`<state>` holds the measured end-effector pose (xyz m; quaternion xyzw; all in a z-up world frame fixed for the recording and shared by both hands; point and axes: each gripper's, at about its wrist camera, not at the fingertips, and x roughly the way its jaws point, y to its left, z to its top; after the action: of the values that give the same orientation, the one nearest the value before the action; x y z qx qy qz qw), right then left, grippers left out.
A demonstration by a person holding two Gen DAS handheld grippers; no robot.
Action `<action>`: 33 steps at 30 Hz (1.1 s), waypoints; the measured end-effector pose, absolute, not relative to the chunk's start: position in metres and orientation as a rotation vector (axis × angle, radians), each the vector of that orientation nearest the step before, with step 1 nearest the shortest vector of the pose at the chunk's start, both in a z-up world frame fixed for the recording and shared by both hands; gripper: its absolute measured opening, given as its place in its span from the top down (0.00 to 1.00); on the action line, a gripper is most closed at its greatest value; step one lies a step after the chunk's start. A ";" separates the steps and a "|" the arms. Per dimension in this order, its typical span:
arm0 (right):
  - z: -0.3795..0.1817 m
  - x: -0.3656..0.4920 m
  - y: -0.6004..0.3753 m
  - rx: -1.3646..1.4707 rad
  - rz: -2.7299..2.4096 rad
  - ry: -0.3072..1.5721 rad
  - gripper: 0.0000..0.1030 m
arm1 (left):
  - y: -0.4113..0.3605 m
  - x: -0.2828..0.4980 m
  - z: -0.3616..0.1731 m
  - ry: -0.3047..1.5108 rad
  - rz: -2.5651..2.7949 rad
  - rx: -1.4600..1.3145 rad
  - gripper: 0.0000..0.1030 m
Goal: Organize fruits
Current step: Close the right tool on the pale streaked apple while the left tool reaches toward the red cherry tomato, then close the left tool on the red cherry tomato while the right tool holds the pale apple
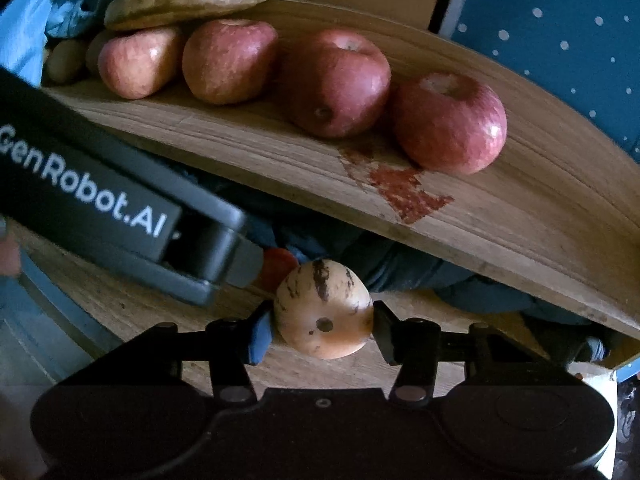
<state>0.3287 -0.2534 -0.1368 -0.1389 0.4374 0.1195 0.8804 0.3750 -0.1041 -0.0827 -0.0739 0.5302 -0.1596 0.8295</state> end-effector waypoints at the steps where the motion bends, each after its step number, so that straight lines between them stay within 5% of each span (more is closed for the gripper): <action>1: -0.138 0.328 -0.255 -0.288 0.251 0.912 0.49 | -0.105 0.375 -0.083 1.125 -0.343 -0.156 0.05; 7: -0.135 0.321 -0.263 -0.294 0.246 0.911 0.49 | -0.114 0.377 -0.091 1.130 -0.356 -0.142 0.09; 16: -0.133 0.312 -0.275 -0.267 0.219 0.919 0.49 | -0.131 0.382 -0.097 1.122 -0.372 -0.140 0.24; 21: -0.134 0.316 -0.274 -0.258 0.215 0.922 0.49 | -0.138 0.386 -0.104 1.137 -0.368 -0.154 0.42; 33: -0.128 0.312 -0.276 -0.246 0.210 0.920 0.49 | -0.161 0.392 -0.114 1.131 -0.379 -0.153 0.57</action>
<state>0.3124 -0.2756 -0.1279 -0.1181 0.4422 0.1009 0.8834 0.3918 -0.1606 -0.1138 -0.0721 0.5321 -0.1781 0.8246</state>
